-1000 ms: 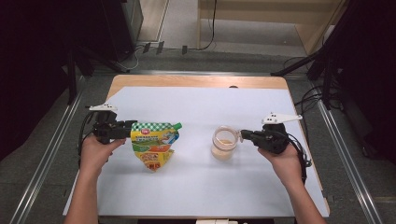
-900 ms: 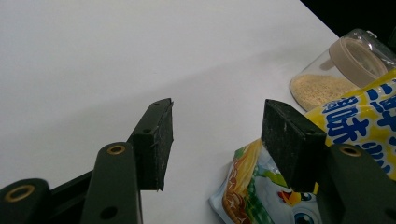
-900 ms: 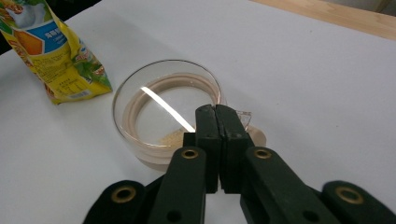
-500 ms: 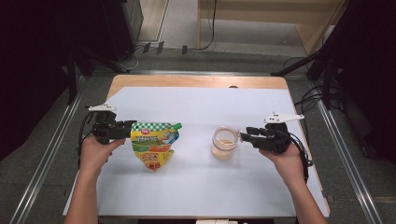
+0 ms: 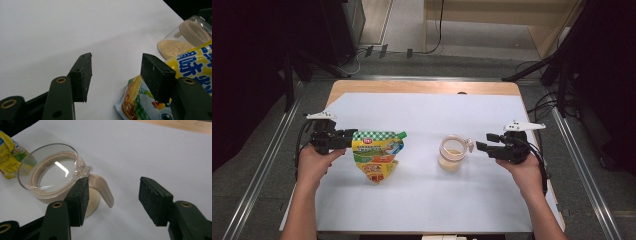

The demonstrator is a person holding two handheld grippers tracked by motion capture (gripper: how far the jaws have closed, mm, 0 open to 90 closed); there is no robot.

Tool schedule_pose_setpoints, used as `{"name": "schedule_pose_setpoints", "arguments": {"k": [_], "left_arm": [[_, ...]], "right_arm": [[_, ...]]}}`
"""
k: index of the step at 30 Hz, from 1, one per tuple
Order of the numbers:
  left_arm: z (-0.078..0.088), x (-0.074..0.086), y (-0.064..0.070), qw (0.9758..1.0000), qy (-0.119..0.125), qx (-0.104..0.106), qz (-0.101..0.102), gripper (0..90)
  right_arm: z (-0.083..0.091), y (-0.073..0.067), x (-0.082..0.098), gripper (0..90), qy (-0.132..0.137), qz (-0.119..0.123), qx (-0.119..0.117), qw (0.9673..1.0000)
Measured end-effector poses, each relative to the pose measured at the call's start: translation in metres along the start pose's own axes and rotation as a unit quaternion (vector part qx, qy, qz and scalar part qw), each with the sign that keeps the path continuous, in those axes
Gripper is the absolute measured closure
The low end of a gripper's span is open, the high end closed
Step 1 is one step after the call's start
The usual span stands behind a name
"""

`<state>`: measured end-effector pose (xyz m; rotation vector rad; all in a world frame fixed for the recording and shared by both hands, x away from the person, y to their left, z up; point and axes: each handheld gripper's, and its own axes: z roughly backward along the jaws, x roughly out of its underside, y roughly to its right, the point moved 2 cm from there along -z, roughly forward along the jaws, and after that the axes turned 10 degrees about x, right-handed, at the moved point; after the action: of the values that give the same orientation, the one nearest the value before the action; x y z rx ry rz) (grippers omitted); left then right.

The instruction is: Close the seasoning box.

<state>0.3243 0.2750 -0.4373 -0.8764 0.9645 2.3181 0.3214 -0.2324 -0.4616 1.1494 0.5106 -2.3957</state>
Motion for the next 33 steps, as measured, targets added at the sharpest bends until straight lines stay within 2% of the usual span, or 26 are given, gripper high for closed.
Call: {"name": "schedule_pose_setpoints", "arguments": {"k": [3,7,10,13,16,21,23,29,33], "left_arm": [[0.0,0.0,0.0,1.0,0.0,0.0,0.0,43.1],[0.0,0.0,-0.001,1.0,0.0,0.0,0.001,42.9],[0.0,0.001,-0.001,1.0,0.0,0.0,0.002,42.8],[0.0,0.001,-0.001,1.0,-0.001,-0.001,0.002,42.7],[0.0,0.001,-0.001,1.0,0.0,-0.002,0.003,42.6],[0.001,0.001,-0.002,1.0,0.003,-0.002,0.004,42.4],[0.0,0.002,-0.002,1.0,0.001,-0.001,0.004,42.2],[-0.001,0.002,-0.003,1.0,-0.002,-0.002,0.005,41.4],[-0.002,0.003,-0.003,1.0,-0.003,-0.003,0.007,40.7]], "right_arm": [[-0.003,0.008,0.005,41.1,-0.003,-0.014,0.01,0.9998],[-0.005,0.019,0.011,40.2,-0.01,-0.018,0.024,0.9995],[-0.006,0.025,0.014,35.2,-0.008,-0.025,0.034,0.9991],[-0.01,0.028,0.018,32.4,-0.005,-0.012,0.054,0.9984],[-0.016,0.031,0.023,29.3,-0.006,-0.005,0.062,0.998],[-0.022,0.037,0.029,27.7,-0.016,-0.01,0.079,0.9967],[-0.023,0.04,0.03,25.1,-0.018,-0.012,0.075,0.997],[-0.025,0.048,0.033,25.2,-0.023,-0.018,0.094,0.9951],[-0.027,0.051,0.035,25.3,-0.028,-0.024,0.099,0.9944]]}}
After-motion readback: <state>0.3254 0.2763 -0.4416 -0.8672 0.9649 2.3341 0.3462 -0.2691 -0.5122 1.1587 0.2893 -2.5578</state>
